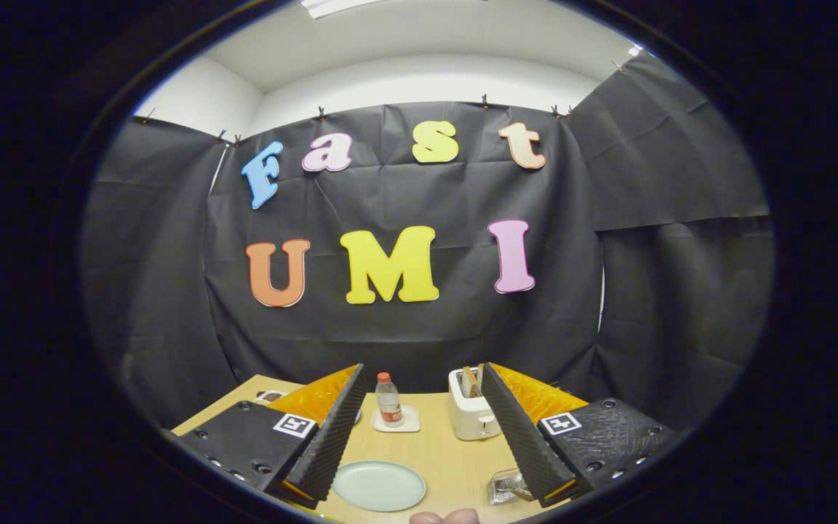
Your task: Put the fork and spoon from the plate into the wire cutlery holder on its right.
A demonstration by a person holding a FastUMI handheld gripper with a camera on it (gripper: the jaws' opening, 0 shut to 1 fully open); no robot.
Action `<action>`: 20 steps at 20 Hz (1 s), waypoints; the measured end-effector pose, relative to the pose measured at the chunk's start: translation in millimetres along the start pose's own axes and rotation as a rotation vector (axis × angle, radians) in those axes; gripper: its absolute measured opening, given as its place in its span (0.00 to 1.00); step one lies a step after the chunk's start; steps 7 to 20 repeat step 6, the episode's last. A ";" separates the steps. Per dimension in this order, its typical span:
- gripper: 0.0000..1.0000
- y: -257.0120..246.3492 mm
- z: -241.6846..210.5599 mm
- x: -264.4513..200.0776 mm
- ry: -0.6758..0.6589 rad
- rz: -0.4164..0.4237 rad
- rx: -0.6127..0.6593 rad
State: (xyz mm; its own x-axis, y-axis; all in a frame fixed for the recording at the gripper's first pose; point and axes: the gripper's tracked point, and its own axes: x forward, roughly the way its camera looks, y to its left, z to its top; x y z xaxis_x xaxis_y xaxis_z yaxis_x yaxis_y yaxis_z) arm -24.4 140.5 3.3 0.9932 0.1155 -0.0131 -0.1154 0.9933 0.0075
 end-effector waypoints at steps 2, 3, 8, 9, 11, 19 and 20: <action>0.96 -0.3 -1.8 -0.2 0.002 0.000 0.009; 0.96 -0.5 -2.4 -0.8 0.004 0.001 0.012; 0.96 -1.2 -1.7 0.1 0.002 0.005 0.013; 0.96 -1.2 -1.7 0.1 0.002 0.005 0.013; 0.96 -1.2 -1.7 0.1 0.002 0.005 0.013; 0.96 -1.2 -1.7 0.1 0.002 0.005 0.013; 0.96 -1.2 -1.7 0.1 0.002 0.005 0.013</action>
